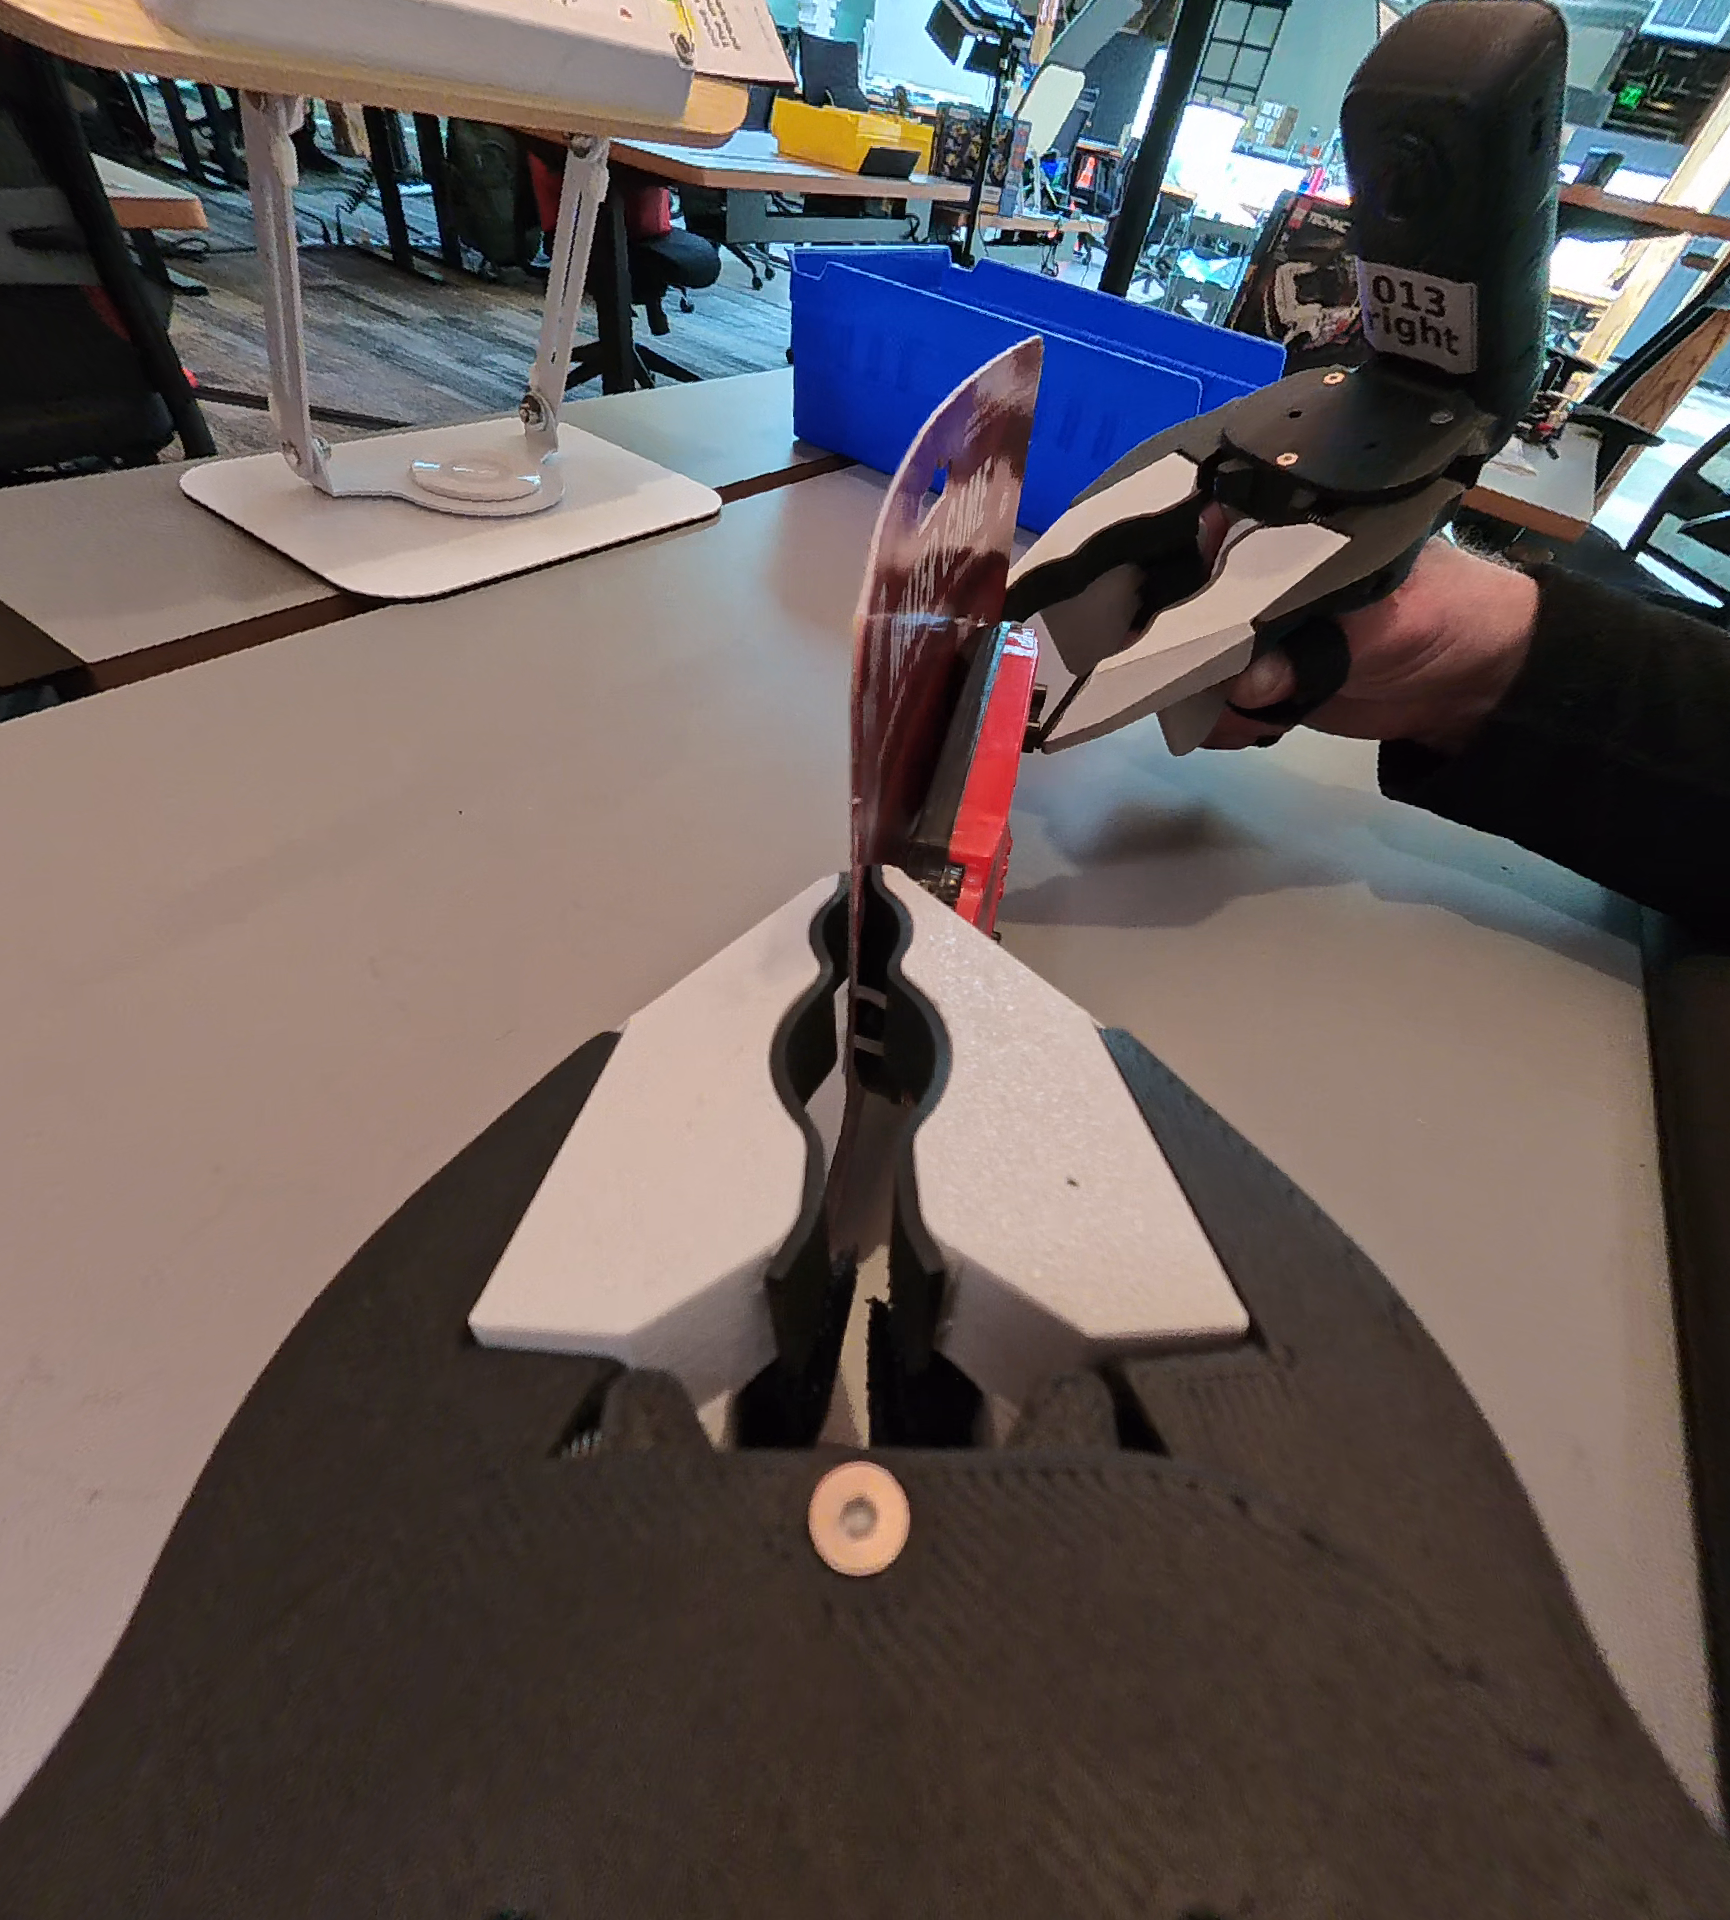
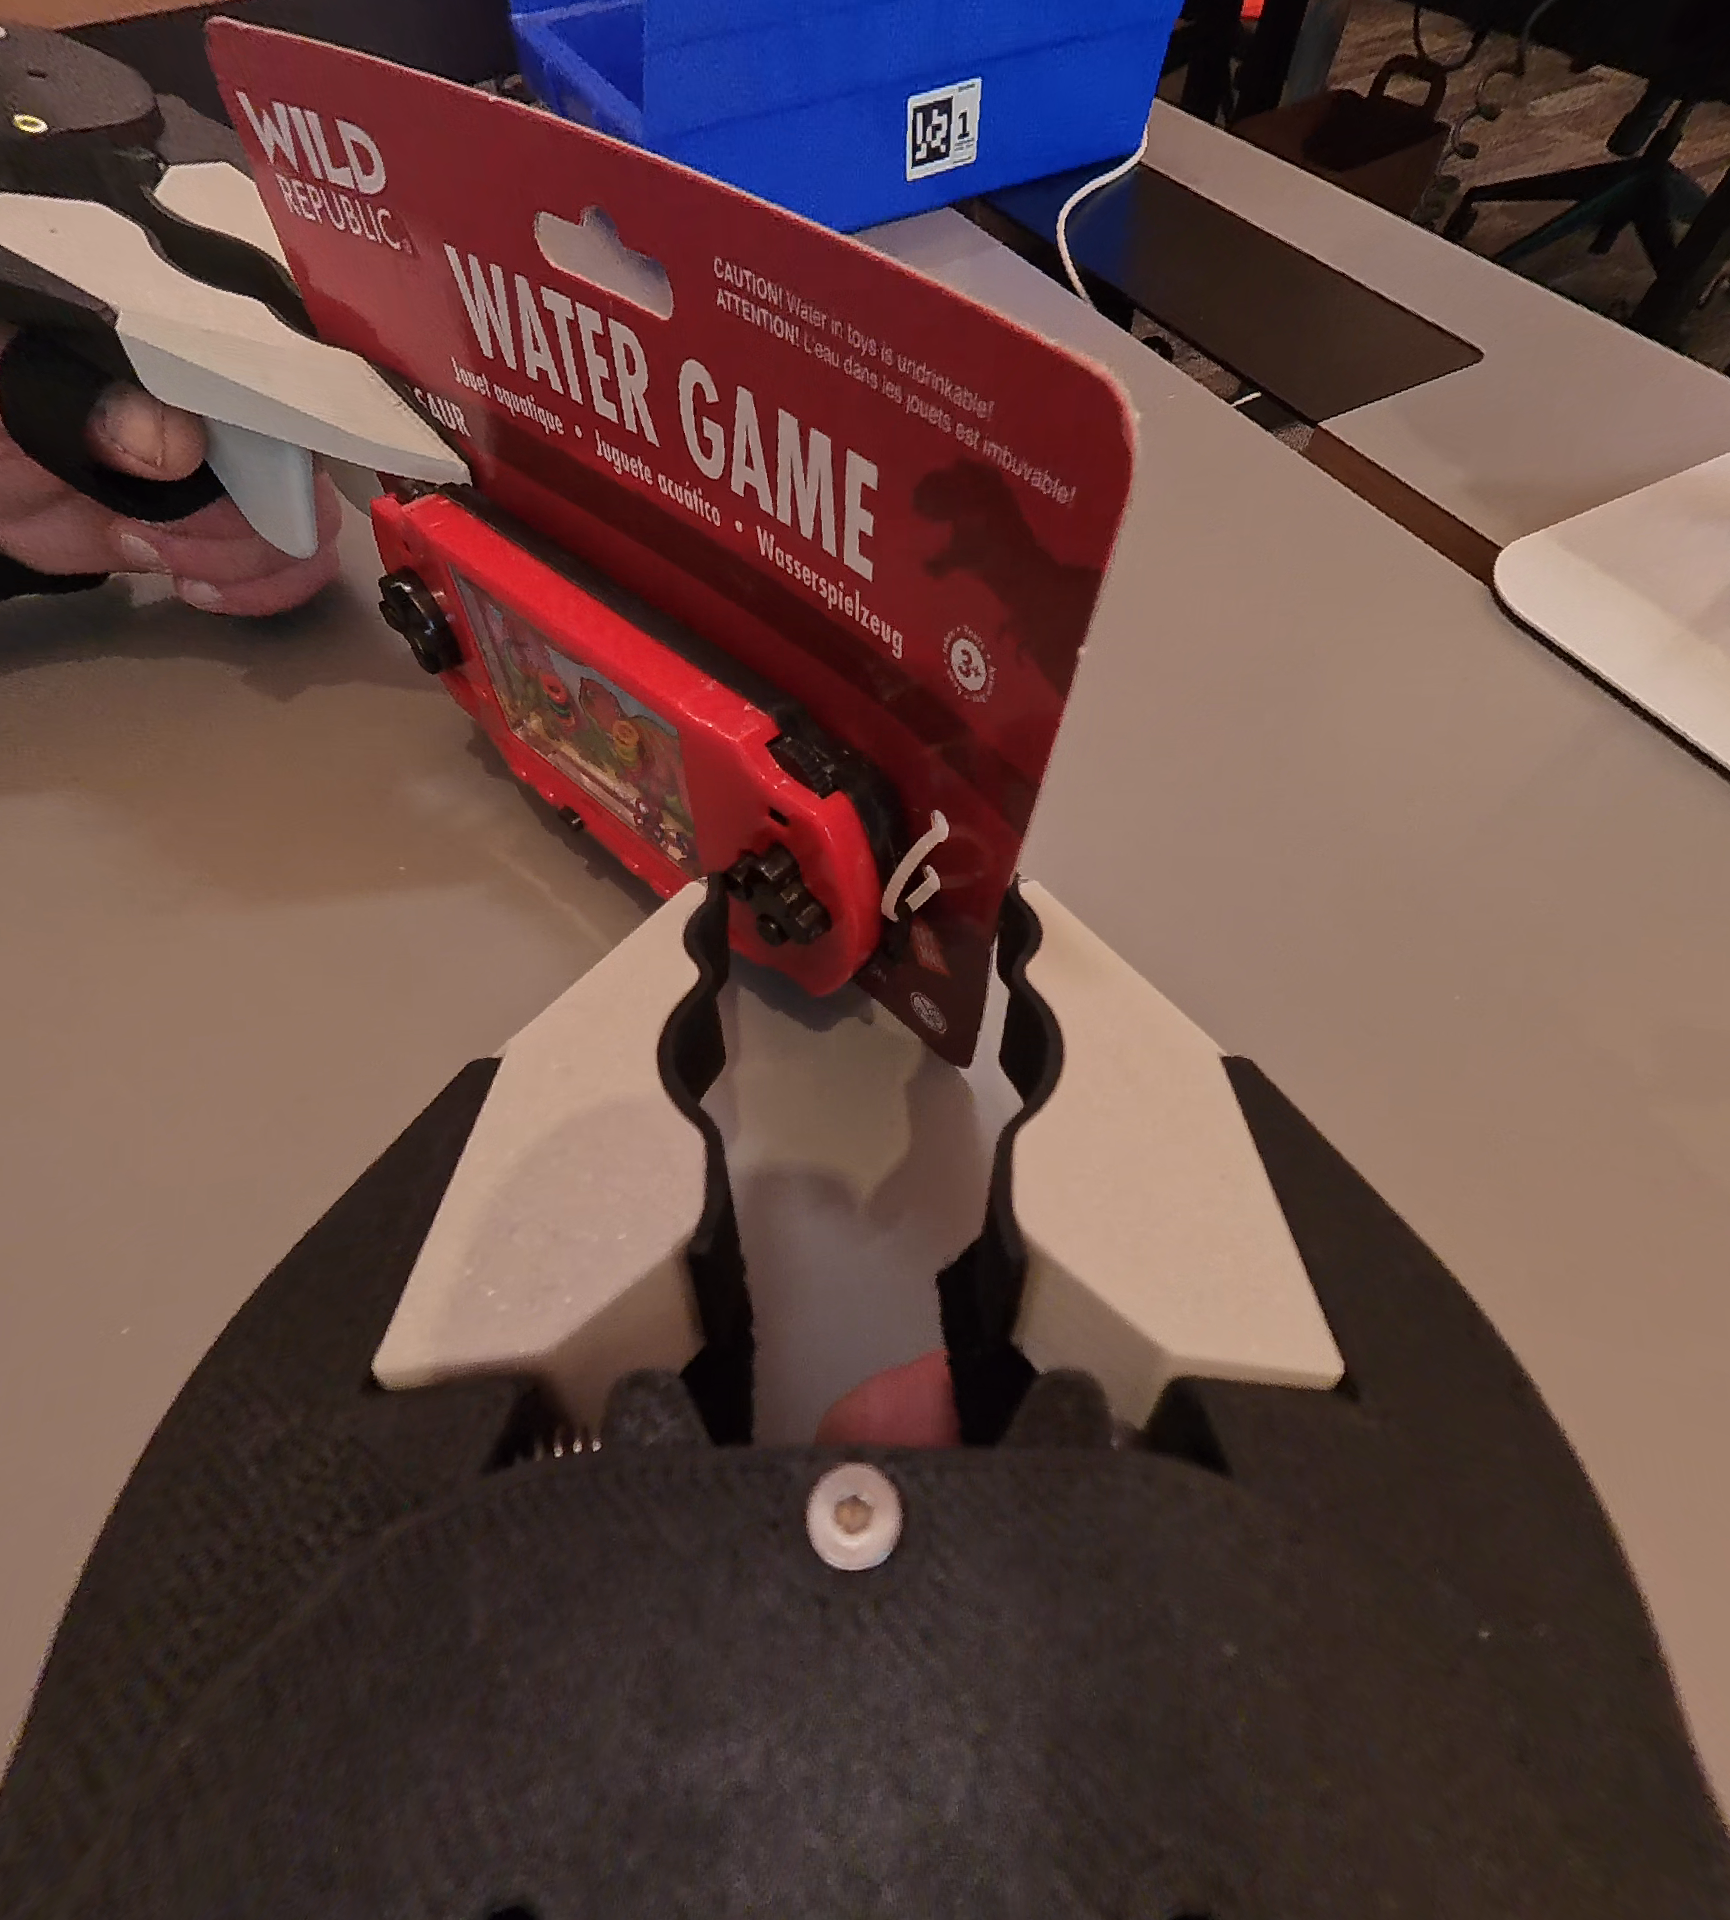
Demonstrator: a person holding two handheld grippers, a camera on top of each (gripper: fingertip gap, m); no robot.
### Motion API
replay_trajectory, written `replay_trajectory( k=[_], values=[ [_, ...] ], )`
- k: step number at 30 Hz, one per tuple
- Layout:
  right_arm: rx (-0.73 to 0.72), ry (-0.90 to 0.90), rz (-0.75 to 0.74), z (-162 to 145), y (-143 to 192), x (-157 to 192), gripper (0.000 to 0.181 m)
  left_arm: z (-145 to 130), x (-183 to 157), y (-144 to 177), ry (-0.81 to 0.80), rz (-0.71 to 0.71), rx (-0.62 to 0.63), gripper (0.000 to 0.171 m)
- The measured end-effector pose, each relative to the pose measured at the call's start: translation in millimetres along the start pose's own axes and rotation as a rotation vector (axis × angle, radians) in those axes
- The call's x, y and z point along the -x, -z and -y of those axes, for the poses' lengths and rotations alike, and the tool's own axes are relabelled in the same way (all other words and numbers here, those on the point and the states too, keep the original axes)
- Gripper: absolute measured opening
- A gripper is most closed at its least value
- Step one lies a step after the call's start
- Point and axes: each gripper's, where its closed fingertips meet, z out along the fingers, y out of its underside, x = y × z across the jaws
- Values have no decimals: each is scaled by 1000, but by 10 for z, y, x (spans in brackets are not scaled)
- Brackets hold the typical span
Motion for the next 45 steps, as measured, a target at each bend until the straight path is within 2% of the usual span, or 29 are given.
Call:
replay_trajectory(
  k=[15, 23, 31, 45],
  values=[
    [-17, -12, -6, 11, -3, -25, 39, 4, -5, -11, 17, 4, -10, 0],
    [-19, -4, 13, 6, 25, -23, 53, 7, -12, -25, -4, 9, 1, 0],
    [-96, -25, 56, 76, 127, -79, 53, 1, -69, -30, -61, -8, 8, 0],
    [-119, -22, 75, 66, 64, -88, 36, 5, -83, -36, -70, -13, 3, 0]
  ],
)
